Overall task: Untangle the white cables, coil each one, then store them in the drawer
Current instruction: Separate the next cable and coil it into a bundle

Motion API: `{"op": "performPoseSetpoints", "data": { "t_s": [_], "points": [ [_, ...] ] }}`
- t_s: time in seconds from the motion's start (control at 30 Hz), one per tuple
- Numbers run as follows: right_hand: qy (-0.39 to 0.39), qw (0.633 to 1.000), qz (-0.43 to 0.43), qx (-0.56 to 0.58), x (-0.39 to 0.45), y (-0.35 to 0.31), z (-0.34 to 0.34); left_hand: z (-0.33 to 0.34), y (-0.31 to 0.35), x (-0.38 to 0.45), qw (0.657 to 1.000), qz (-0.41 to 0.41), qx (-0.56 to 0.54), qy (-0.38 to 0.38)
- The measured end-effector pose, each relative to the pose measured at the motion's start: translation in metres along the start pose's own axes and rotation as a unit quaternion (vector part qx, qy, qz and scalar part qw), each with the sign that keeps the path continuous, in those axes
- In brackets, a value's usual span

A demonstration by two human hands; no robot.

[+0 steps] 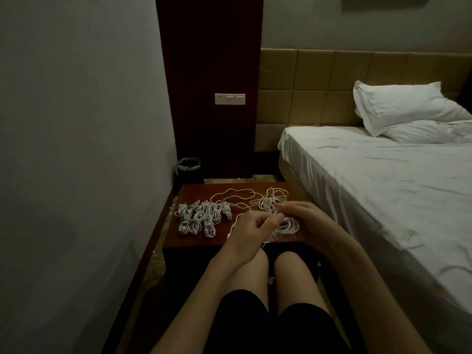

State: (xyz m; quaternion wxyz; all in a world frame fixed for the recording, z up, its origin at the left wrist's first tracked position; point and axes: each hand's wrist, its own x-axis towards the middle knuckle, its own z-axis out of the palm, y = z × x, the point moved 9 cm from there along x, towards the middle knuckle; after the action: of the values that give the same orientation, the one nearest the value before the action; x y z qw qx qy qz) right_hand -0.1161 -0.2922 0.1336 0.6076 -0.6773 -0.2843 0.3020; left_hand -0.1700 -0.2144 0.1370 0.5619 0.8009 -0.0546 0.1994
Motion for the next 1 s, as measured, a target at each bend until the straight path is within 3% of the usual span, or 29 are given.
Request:
{"op": "performPoseSetpoints", "data": {
  "t_s": [0.07,0.17,0.37,0.5,0.6,0.67,0.7,0.77,0.83,0.9,1.0],
  "points": [
    [0.026,0.999,-0.032,-0.015,0.000,0.000,-0.005,0.000,0.002,-0.003,1.000,0.015,0.009,-0.013],
    [0.063,0.978,-0.139,-0.142,-0.012,-0.026,-0.009,0.007,0.004,-0.007,0.998,0.007,-0.009,-0.055],
    [0.144,0.896,-0.255,-0.335,-0.039,-0.062,-0.011,0.005,0.006,-0.010,0.999,0.001,0.000,-0.046],
    [0.228,0.843,-0.297,-0.386,-0.051,-0.063,-0.016,0.008,0.002,-0.011,0.998,-0.044,-0.044,-0.027],
    [0.308,0.774,-0.355,-0.424,-0.066,-0.068,-0.008,0.012,0.002,-0.012,0.990,-0.083,-0.114,-0.001],
    [0.336,0.750,-0.380,-0.425,-0.074,-0.069,-0.002,0.014,0.003,-0.012,0.983,-0.100,-0.153,0.010],
    [0.339,0.757,-0.387,-0.403,-0.076,-0.067,-0.001,0.014,0.002,-0.012,0.980,-0.104,-0.169,0.012],
    [0.337,0.804,-0.377,-0.312,-0.078,-0.060,-0.003,0.016,0.002,-0.013,0.972,-0.114,-0.207,0.012],
    [0.328,0.868,-0.330,-0.176,-0.072,-0.047,-0.007,0.019,0.001,-0.015,0.957,-0.122,-0.263,0.002],
    [0.331,0.907,-0.261,-0.026,-0.064,-0.028,-0.014,0.020,0.002,-0.016,0.931,-0.125,-0.344,0.000],
    [0.326,0.910,-0.179,0.183,-0.055,-0.001,-0.019,0.015,0.005,-0.014,0.914,-0.114,-0.389,0.020]
  ]
}}
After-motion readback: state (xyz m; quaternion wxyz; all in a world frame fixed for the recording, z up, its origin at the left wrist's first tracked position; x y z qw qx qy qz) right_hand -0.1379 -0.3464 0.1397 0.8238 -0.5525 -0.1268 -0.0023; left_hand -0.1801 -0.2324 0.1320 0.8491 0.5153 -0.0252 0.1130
